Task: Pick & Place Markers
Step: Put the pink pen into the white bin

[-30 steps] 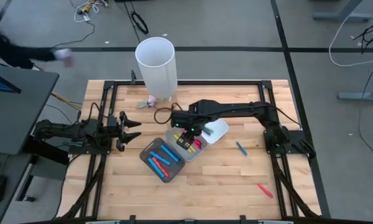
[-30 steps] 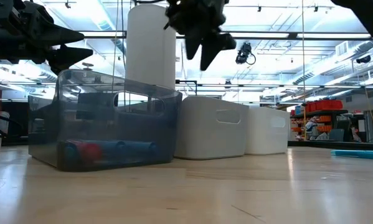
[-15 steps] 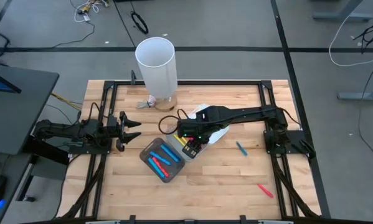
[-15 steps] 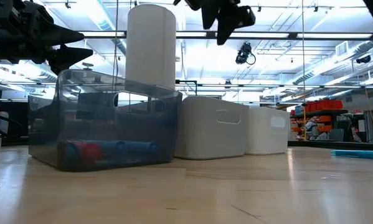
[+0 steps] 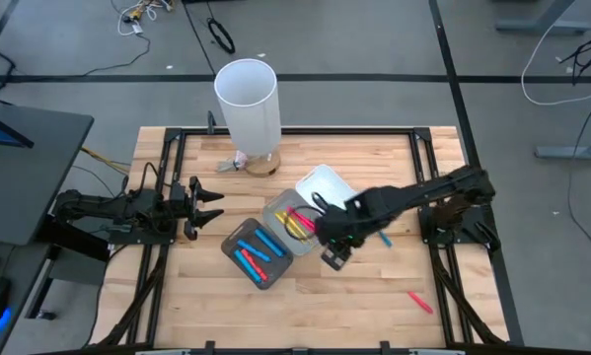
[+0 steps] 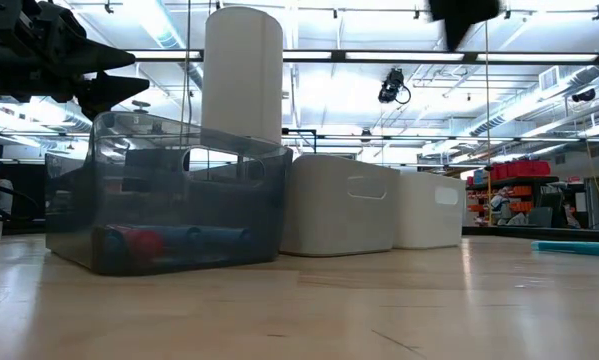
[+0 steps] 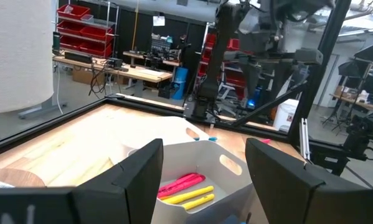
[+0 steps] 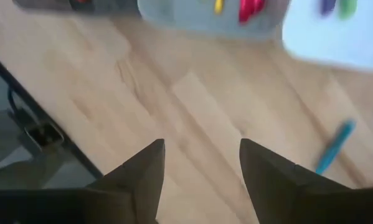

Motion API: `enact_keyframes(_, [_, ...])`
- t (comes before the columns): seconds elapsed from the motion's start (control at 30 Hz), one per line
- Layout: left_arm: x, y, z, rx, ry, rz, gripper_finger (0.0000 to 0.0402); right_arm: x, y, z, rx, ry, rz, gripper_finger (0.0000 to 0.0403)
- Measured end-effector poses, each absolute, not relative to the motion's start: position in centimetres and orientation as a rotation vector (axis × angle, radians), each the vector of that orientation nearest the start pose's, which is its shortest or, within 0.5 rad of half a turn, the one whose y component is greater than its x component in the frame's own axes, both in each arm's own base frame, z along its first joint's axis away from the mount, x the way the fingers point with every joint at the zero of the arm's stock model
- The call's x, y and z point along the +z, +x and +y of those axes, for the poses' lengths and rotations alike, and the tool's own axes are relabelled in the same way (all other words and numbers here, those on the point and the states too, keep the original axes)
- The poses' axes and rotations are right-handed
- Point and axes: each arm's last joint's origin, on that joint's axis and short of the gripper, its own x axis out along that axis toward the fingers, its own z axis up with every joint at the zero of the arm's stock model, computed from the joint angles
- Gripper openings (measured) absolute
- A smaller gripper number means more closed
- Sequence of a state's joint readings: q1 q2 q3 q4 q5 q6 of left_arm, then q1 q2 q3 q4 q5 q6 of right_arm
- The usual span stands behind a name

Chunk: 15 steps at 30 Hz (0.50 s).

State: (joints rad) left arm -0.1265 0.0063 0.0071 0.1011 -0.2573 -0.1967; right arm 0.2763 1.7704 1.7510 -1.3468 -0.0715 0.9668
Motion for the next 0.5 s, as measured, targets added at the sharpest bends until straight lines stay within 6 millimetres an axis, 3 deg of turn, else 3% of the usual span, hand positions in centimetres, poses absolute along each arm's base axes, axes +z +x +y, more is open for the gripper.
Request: enact_keyframes(0.5, [17.5, 9.6, -0.5, 0.120, -0.216, -0.113, 0.0234, 29.9, 23.4, 13.9, -0.399, 0.729, 1.577, 0.0208])
